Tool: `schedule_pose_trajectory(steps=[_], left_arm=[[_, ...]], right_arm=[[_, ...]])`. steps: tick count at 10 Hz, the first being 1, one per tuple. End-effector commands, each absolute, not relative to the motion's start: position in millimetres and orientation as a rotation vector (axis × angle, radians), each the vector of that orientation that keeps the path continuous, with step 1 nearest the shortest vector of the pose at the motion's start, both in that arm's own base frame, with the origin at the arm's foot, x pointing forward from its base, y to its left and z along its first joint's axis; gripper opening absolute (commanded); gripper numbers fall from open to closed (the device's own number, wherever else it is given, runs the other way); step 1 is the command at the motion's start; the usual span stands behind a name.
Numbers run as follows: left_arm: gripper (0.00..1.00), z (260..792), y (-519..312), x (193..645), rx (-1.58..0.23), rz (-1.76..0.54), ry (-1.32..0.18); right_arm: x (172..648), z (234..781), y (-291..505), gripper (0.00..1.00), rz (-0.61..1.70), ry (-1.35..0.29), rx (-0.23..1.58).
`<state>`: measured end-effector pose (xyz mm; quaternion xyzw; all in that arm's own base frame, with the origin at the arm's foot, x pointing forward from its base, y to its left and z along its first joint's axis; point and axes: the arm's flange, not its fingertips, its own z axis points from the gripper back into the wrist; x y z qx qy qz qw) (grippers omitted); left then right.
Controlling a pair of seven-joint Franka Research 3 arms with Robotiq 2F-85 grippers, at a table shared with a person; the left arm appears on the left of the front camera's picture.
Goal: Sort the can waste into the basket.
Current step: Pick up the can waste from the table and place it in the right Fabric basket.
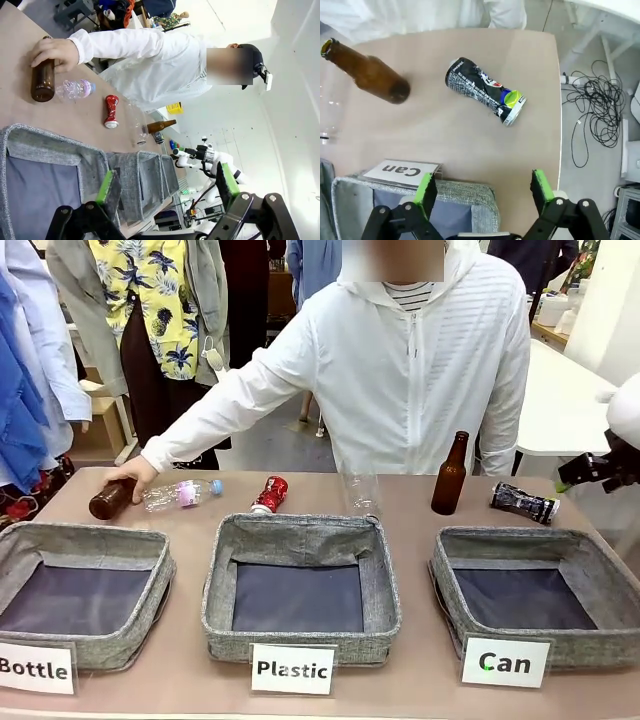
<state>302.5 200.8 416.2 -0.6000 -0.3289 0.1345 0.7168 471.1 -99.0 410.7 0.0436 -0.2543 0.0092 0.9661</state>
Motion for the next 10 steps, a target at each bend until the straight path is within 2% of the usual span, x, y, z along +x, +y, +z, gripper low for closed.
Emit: schedule_pose_trajectory(steps=[1, 3, 4, 5, 6, 7, 8, 10], left_arm=[[1.00, 417, 201, 304, -1.341, 0.283, -0.762], [1.00, 417, 201, 304, -1.341, 0.283, -0.762], [1.00, 417, 201, 304, -1.341, 0.283, -0.762], [1.00, 417, 201, 304, -1.341, 0.283, -0.762], [1.00, 416, 201, 302, -1.328, 0.298, -0.728], [1.00, 456, 219, 274, -1.338, 0.299, -0.880], [1.00, 483, 241, 248, -1.361, 0.303, -0.942], [1.00, 515, 274, 203, -1.540, 0.224, -0.882]], right_arm=[[495, 405, -101, 1.00, 0.284, -0.435, 0.118], [532, 411, -109, 1.00, 0.717, -0.446, 0.198], [546, 413, -115, 1.00, 1.004, -0.477, 0.127], [560, 405, -120, 1.00, 1.190, -0.438, 0.097], [571, 396, -120, 1.00, 1.246, -0.434, 0.095], [580, 386, -120, 1.00, 1.259, -0.461, 0.108], [591, 373, -120, 1.00, 1.257, -0.477, 0.080], [614, 345, -126, 1.00, 1.263, -0.477, 0.124]])
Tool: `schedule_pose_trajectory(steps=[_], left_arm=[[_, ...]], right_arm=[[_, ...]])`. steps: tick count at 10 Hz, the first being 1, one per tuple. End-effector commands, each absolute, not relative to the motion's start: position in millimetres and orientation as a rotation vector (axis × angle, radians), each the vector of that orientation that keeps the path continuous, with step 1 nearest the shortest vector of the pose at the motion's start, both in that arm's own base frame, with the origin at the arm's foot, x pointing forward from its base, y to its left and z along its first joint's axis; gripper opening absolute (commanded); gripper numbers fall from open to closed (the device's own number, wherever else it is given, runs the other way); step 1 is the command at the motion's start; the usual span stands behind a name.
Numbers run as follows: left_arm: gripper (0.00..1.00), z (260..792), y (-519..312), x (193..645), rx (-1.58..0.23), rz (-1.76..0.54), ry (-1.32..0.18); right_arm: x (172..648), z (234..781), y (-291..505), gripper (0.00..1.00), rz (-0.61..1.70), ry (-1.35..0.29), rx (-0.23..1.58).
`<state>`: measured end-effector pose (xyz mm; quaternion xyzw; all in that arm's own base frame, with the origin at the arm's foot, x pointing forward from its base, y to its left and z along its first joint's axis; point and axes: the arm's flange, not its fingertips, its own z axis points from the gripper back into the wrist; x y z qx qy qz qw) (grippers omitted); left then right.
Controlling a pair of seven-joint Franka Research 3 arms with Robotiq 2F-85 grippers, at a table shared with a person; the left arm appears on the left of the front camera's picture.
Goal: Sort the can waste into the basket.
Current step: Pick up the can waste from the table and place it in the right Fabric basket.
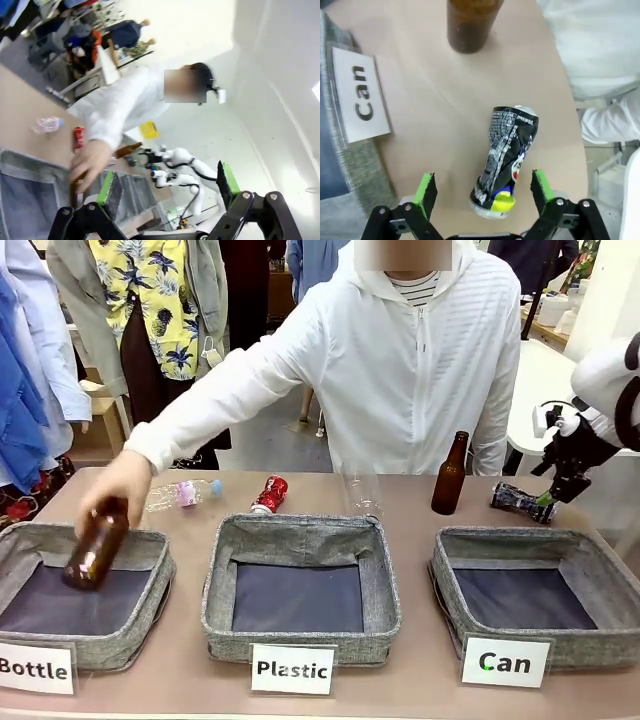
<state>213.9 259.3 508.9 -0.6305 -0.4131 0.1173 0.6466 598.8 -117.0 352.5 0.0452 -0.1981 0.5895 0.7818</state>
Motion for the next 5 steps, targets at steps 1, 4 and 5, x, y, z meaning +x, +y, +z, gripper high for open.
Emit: schedule_pose_trajectory(steps=[1, 4, 5], left_arm=[[1.00, 514, 278, 185, -1.564, 0.204, -0.891], [1.00, 503, 285, 186, -1.545, 0.206, -0.820], [1.00, 501, 282, 184, -1.564, 0.211, -0.815]], right_arm=[[619, 334, -127, 1.00, 1.263, -0.489, 0.140], [632, 316, -121, 1.00, 1.205, -0.444, 0.151], [633, 312, -120, 1.00, 1.218, -0.444, 0.169]])
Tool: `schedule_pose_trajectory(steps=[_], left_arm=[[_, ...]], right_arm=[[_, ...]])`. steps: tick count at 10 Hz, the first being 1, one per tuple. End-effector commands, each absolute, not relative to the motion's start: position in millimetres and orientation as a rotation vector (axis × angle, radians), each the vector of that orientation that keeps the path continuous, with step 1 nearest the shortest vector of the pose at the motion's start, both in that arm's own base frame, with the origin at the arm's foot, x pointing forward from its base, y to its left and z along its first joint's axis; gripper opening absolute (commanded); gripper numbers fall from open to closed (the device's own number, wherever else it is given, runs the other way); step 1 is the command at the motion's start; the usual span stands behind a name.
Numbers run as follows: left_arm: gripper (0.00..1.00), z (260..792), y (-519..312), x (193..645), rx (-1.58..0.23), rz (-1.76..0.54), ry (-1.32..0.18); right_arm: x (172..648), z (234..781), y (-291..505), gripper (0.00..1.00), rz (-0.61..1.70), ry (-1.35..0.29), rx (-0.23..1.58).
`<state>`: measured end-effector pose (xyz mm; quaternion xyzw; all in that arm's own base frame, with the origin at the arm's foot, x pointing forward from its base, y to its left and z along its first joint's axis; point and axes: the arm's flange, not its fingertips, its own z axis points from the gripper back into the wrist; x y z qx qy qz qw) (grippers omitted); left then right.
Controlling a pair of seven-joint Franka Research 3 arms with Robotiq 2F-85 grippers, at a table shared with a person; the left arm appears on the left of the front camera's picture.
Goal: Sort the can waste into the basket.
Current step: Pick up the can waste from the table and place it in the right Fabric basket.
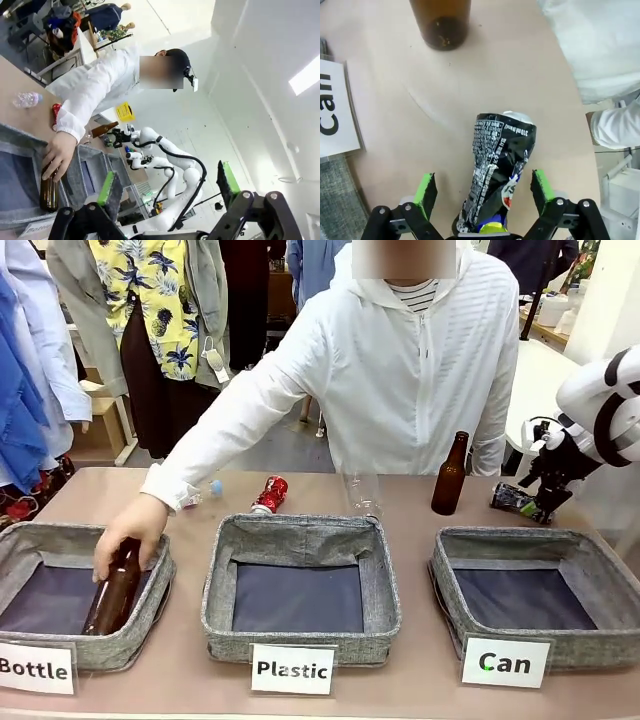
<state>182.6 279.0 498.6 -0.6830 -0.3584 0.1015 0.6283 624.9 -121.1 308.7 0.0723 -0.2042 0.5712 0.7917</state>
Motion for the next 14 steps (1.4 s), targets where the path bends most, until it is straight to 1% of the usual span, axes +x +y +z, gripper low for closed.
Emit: schedule_pose_trajectory(steps=[1, 2, 3, 4, 6, 7, 8, 10, 11, 12, 13, 14], left_arm=[[1.00, 502, 275, 191, -1.572, 0.193, -0.794], [1.00, 505, 266, 200, -1.538, 0.173, -0.769], [1.00, 504, 256, 206, -1.567, 0.146, -0.731], [1.00, 497, 241, 215, -1.532, 0.132, -0.672], [1.00, 479, 197, 240, -1.485, 0.075, -0.490], [1.00, 466, 178, 250, -1.426, 0.065, -0.399], [1.00, 453, 163, 259, -1.399, 0.053, -0.311], [1.00, 435, 153, 267, -1.230, 0.089, -0.285], [1.00, 445, 157, 266, -1.383, 0.073, -0.315], [1.00, 445, 157, 266, -1.383, 0.073, -0.315], [1.00, 445, 157, 266, -1.383, 0.073, -0.315], [1.00, 445, 157, 266, -1.383, 0.073, -0.315]], right_arm=[[636, 307, -116, 1.00, 1.218, -0.440, 0.174], [640, 303, -115, 1.00, 1.206, -0.441, 0.179], [644, 298, -117, 1.00, 1.183, -0.440, 0.179], [648, 293, -117, 1.00, 1.167, -0.422, 0.180], [650, 289, -114, 1.00, 1.171, -0.412, 0.228], [649, 288, -116, 0.80, 1.163, -0.399, 0.231], [649, 288, -118, 0.41, 1.169, -0.393, 0.231], [646, 286, -122, 0.00, 1.172, -0.394, 0.251], [646, 285, -123, 0.00, 1.169, -0.394, 0.249], [646, 285, -123, 0.00, 1.168, -0.399, 0.250], [646, 286, -123, 0.05, 1.170, -0.400, 0.255], [644, 287, -122, 0.00, 1.168, -0.395, 0.246]])
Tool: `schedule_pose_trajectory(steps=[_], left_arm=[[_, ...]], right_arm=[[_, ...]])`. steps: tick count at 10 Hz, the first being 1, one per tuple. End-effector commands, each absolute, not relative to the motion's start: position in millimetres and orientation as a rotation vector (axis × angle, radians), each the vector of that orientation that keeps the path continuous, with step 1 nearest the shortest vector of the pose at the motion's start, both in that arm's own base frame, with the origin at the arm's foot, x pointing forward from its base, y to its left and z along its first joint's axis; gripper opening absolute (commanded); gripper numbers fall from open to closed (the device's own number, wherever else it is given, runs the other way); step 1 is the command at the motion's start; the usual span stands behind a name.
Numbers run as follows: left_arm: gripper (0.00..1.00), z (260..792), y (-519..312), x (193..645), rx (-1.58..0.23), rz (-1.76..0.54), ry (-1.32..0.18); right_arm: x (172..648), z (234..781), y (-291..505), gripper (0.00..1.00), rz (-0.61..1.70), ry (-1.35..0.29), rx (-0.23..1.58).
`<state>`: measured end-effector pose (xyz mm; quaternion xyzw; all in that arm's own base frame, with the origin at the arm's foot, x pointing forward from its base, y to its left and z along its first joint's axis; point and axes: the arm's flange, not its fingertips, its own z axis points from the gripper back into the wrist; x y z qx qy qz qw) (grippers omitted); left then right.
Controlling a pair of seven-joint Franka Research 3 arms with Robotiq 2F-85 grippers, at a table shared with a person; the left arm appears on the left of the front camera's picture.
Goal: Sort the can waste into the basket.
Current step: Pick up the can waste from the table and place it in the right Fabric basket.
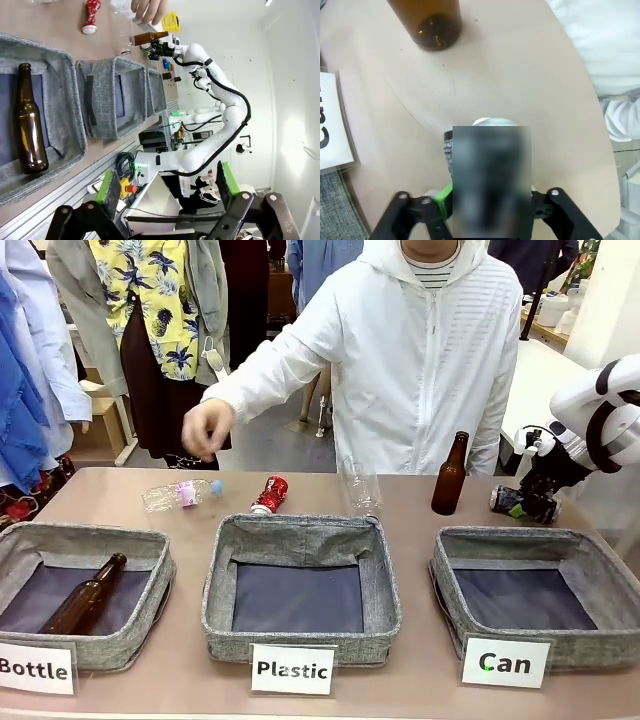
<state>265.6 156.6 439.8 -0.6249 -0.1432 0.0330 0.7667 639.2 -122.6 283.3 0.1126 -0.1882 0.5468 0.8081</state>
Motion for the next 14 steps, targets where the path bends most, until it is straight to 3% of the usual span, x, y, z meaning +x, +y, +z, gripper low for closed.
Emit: schedule_pose_trajectory(steps=[1, 3, 6, 10, 14], left_arm=[[1.00, 445, 157, 266, -1.383, 0.073, -0.315], [1.00, 445, 157, 266, -1.383, 0.073, -0.315], [1.00, 445, 157, 266, -1.383, 0.073, -0.315], [1.00, 445, 157, 266, -1.383, 0.073, -0.315], [1.00, 445, 157, 266, -1.383, 0.073, -0.315]], right_arm=[[640, 295, -121, 0.00, 1.180, -0.421, 0.255], [611, 343, -110, 0.00, 1.046, -0.410, 0.171], [492, 445, -64, 0.00, 1.075, -0.343, 0.215], [382, 439, 0, 0.00, 1.193, -0.260, 0.138], [388, 421, 8, 0.00, 1.310, -0.144, 0.174]])
